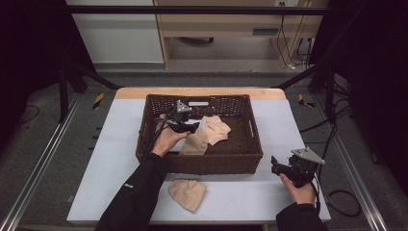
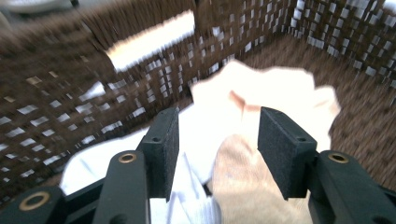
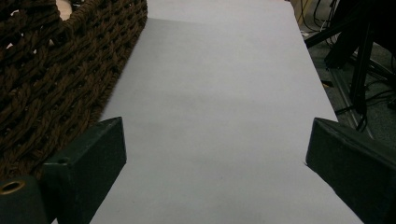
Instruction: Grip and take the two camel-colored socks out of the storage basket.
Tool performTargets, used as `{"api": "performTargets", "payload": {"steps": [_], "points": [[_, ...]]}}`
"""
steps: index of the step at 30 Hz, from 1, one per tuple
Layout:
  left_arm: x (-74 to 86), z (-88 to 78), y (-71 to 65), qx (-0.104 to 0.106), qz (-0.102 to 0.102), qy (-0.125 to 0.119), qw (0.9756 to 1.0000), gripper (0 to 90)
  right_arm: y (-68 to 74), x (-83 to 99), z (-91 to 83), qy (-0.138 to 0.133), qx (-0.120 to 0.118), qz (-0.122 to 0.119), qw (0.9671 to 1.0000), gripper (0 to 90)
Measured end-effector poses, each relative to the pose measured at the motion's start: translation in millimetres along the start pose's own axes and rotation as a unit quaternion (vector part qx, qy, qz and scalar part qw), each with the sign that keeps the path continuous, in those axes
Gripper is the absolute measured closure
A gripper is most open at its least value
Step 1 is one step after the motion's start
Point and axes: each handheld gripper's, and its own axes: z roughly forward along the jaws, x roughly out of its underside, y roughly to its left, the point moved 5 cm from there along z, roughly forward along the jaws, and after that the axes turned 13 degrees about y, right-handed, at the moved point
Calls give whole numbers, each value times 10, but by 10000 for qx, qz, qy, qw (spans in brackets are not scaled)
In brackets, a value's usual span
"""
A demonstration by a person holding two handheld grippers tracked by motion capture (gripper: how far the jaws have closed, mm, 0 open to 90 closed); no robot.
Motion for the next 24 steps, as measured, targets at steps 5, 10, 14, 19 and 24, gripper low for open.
{"api": "performTargets", "payload": {"steps": [5, 10, 14, 19, 24], "points": [[14, 59, 0, 32, 20, 130, 9999, 482, 5, 0, 11, 25, 0, -4, 10000, 54], [16, 150, 5, 72, -18, 240, 9997, 471, 5, 0, 10, 17, -7, 5, 10000, 55], [28, 192, 18, 21, 92, 376, 9993, 455, 3, 0, 14, 17, -9, 1, 10000, 55], [61, 279, -24, 202, 200, 611, 9977, 409, 11, 0, 24, 36, -17, -9, 10000, 59], [102, 330, -29, 223, 250, 800, 9962, 395, 9, 3, 21, 43, -9, -1, 10000, 59]]}}
